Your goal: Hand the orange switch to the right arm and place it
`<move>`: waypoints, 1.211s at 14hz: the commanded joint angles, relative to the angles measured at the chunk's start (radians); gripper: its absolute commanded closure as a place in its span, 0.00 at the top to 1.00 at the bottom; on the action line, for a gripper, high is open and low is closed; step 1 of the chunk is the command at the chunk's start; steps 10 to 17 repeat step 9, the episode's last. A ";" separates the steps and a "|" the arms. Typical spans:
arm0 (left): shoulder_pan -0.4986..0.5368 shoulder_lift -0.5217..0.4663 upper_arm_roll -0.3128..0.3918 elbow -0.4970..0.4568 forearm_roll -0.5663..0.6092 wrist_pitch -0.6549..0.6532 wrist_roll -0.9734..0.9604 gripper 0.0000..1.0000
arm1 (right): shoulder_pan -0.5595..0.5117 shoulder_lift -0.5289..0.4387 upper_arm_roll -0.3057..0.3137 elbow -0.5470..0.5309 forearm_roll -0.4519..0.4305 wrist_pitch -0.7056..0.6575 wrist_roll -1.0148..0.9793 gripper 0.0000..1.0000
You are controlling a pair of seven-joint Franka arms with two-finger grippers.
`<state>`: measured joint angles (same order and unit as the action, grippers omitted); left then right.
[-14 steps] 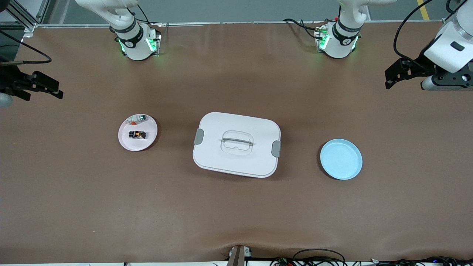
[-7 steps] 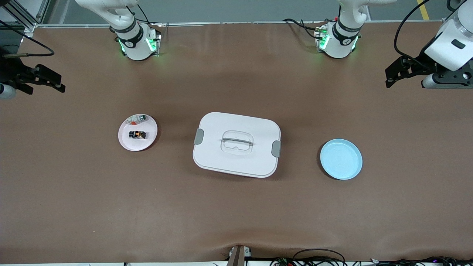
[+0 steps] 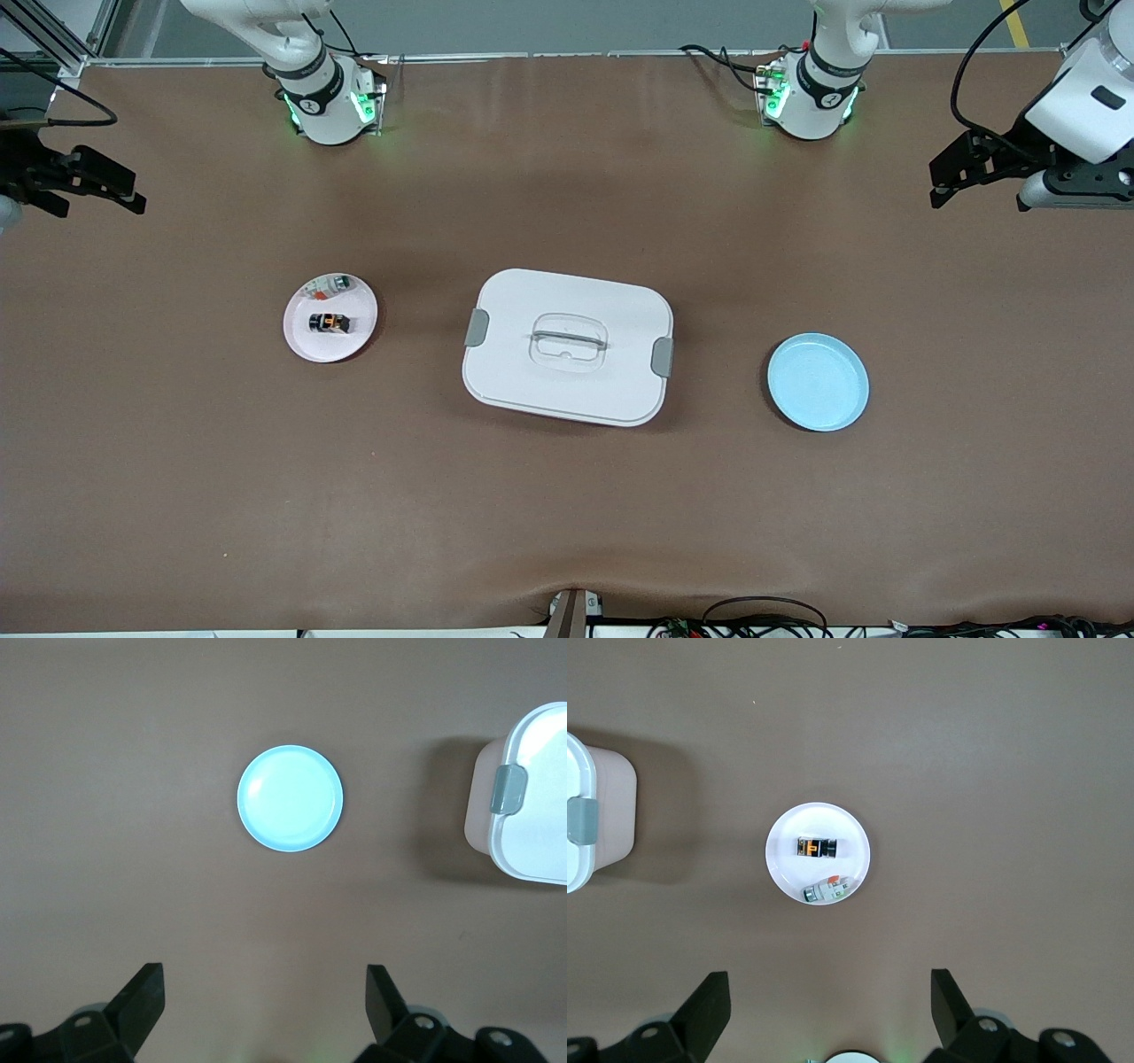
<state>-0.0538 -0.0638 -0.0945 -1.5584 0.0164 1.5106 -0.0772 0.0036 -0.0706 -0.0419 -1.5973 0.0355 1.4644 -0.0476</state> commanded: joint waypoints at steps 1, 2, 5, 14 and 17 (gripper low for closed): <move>0.005 -0.011 0.004 0.006 -0.009 -0.010 0.022 1.00 | -0.008 -0.021 0.003 -0.012 0.014 -0.003 -0.006 1.00; 0.005 -0.011 0.005 0.006 -0.009 -0.010 0.020 1.00 | -0.005 -0.023 0.007 -0.012 0.014 -0.007 0.006 1.00; 0.005 -0.011 0.010 0.014 -0.010 -0.012 0.016 1.00 | -0.005 -0.025 0.008 -0.007 0.012 -0.013 0.006 1.00; 0.005 -0.010 0.010 0.017 -0.007 -0.012 0.010 1.00 | -0.005 -0.023 0.008 -0.001 0.014 -0.021 0.008 1.00; 0.005 -0.010 0.010 0.017 -0.007 -0.012 0.010 1.00 | -0.005 -0.023 0.008 -0.001 0.014 -0.021 0.008 1.00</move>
